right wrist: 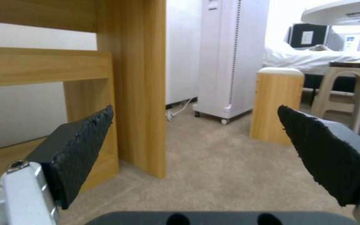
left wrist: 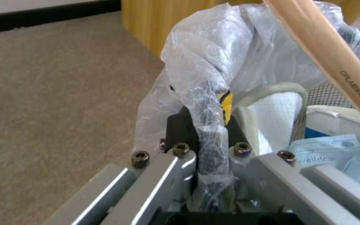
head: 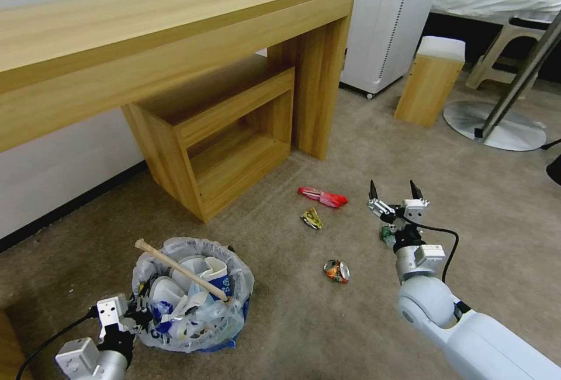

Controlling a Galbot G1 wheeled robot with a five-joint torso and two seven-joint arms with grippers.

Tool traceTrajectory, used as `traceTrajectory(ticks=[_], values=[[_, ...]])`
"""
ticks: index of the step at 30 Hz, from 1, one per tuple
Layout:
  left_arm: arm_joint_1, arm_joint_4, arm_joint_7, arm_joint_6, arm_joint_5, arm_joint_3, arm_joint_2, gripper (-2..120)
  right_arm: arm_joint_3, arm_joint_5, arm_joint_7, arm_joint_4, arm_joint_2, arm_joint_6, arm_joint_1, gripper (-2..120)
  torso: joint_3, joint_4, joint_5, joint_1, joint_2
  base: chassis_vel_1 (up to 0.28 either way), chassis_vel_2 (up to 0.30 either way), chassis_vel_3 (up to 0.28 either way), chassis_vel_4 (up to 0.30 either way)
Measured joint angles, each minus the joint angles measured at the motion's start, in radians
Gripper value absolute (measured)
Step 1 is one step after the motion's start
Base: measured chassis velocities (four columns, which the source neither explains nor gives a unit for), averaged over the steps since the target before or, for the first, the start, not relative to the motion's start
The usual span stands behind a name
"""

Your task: Pick up the trash bin and place the garbage on the floor into it.

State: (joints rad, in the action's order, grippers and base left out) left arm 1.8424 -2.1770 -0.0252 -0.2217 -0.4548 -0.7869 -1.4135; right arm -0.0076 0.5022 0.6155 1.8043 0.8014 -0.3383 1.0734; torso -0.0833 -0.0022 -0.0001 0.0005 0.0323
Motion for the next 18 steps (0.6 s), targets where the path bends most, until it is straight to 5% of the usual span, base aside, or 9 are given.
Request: traceTrajectory(ticks=[18], values=[[0.050,-0.052,0.030,-0.027,-0.013,0.003,0.051,3,0.018,0.009,-0.051,0.009,-0.009,-0.026,0.026,100,0.000,0.0000,0.0000,0.000,0.000,-0.013,-0.011,-0.017,-0.017]])
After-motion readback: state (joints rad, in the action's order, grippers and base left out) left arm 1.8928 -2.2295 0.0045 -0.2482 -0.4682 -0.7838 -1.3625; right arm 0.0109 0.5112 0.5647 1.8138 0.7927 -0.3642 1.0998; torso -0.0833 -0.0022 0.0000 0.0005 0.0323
